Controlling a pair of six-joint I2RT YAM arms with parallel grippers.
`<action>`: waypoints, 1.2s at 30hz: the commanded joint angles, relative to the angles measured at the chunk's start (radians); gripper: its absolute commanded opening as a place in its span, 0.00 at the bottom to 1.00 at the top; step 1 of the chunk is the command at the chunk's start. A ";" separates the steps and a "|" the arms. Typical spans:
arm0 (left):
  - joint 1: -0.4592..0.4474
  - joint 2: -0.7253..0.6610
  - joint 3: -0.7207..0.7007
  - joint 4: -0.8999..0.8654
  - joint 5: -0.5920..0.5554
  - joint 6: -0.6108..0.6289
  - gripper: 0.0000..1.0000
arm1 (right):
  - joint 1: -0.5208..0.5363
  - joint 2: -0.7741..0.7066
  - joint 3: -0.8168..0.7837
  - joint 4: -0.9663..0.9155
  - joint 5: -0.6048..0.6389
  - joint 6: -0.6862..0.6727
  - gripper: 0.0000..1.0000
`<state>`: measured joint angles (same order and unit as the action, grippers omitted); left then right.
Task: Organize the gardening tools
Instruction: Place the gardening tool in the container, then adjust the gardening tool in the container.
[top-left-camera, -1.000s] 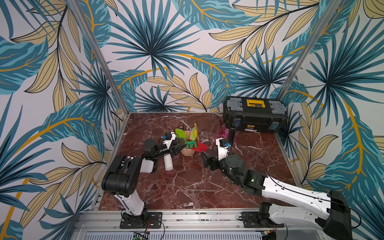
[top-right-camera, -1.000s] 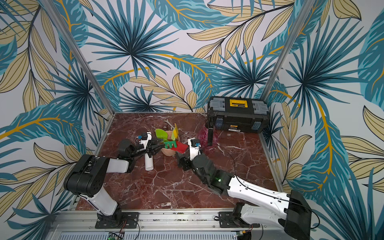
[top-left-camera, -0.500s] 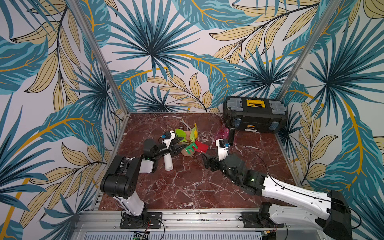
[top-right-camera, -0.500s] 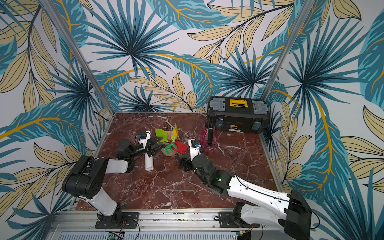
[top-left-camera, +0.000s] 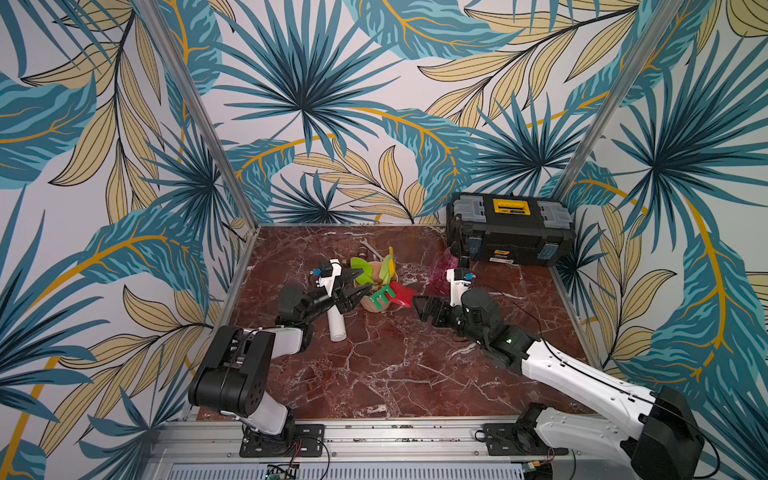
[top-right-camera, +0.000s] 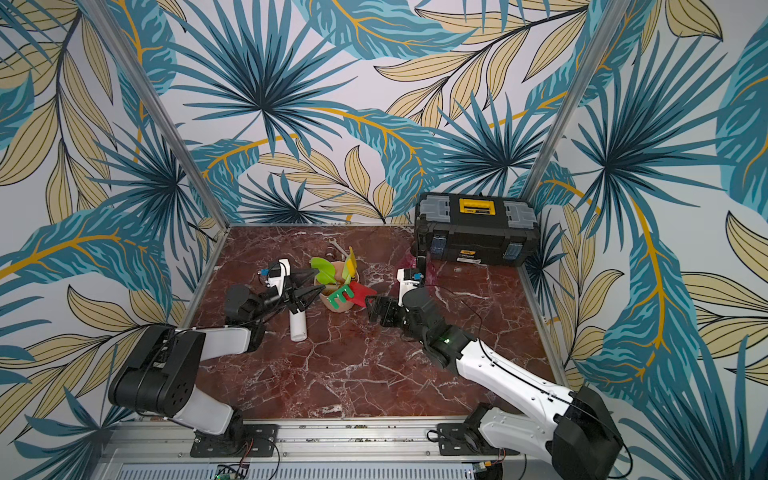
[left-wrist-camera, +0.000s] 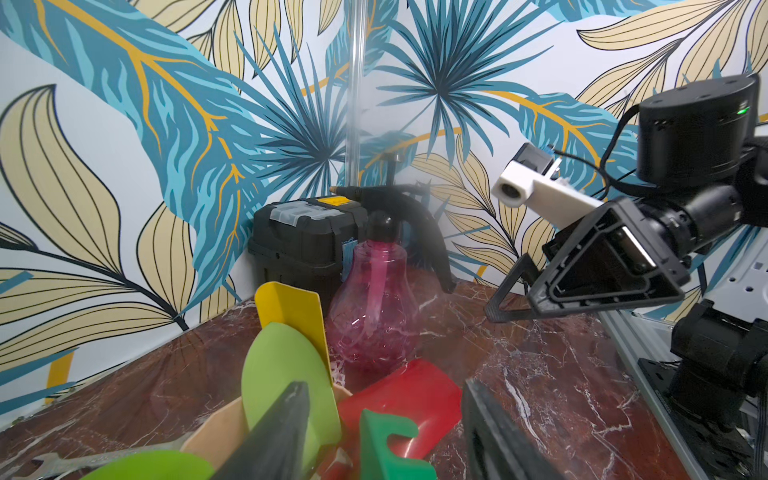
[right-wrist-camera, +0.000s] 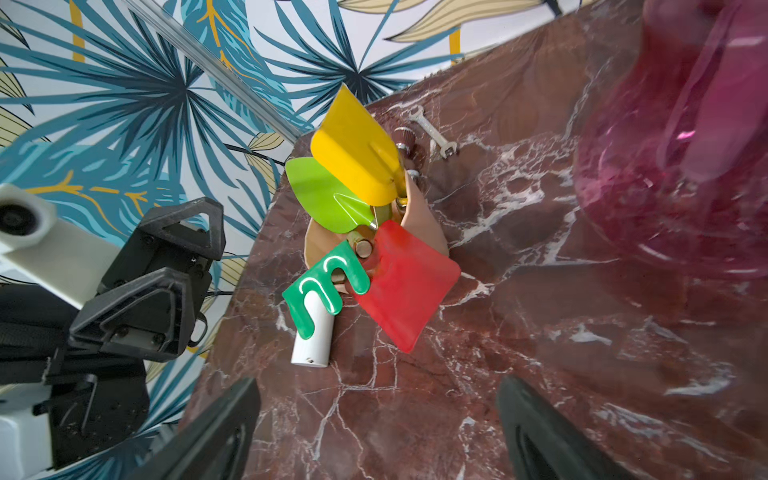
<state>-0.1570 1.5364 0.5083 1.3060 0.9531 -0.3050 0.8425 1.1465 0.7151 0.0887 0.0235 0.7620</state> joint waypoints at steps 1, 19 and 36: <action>-0.021 -0.082 -0.019 -0.073 -0.040 0.020 0.64 | -0.041 0.066 -0.041 0.120 -0.207 0.101 0.96; -0.106 -0.325 -0.030 -0.570 -0.246 0.348 0.69 | -0.076 0.320 0.065 0.290 -0.306 0.051 0.90; -0.107 -0.342 -0.042 -0.596 -0.279 0.377 0.73 | -0.075 0.312 0.110 0.312 -0.331 0.007 0.75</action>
<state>-0.2615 1.2152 0.4816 0.7242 0.6876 0.0566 0.7673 1.4574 0.8101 0.3634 -0.2859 0.7956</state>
